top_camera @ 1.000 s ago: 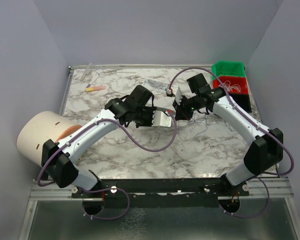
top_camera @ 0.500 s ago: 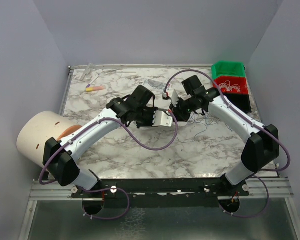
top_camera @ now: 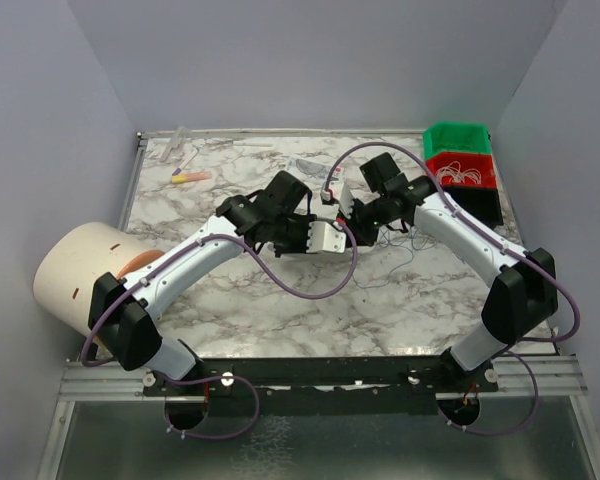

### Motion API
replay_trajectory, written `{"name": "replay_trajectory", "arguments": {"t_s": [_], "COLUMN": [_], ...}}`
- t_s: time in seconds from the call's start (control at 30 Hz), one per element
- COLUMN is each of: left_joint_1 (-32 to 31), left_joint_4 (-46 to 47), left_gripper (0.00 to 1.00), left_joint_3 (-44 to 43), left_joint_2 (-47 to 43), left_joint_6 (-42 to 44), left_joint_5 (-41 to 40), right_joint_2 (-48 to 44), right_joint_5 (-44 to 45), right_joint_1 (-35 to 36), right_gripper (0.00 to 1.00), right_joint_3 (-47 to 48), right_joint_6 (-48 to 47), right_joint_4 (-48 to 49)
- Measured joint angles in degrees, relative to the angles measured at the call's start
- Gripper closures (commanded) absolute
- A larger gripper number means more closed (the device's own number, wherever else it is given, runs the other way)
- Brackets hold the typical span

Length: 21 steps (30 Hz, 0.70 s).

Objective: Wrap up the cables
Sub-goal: Wrap the cable around the cable reel.

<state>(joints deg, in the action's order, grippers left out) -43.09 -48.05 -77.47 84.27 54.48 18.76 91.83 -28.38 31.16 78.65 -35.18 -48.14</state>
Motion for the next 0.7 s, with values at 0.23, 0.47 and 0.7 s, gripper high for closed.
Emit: {"name": "replay_trajectory", "arguments": {"t_s": [0.23,0.47,0.7], "left_joint_1": [0.0,0.0,0.0], "left_joint_4": [0.1,0.1,-0.8], "left_gripper": [1.00,1.00,1.00], "left_joint_3": [0.0,0.0,0.0], "left_joint_2": [0.7,0.8,0.9], "left_joint_6": [-0.3,-0.4,-0.5], "left_joint_5": [0.0,0.4,0.9], "right_joint_2": [0.0,0.2,0.4], "right_joint_5": [-1.2,-1.5,-1.5], "right_joint_1": [0.2,1.4,2.5], "right_gripper": [0.99,0.99,1.00], "right_joint_3": [0.0,0.0,-0.1], "right_joint_6": [-2.4,-4.5,-7.2], "right_joint_4": [-1.5,-2.7,-4.1]}}
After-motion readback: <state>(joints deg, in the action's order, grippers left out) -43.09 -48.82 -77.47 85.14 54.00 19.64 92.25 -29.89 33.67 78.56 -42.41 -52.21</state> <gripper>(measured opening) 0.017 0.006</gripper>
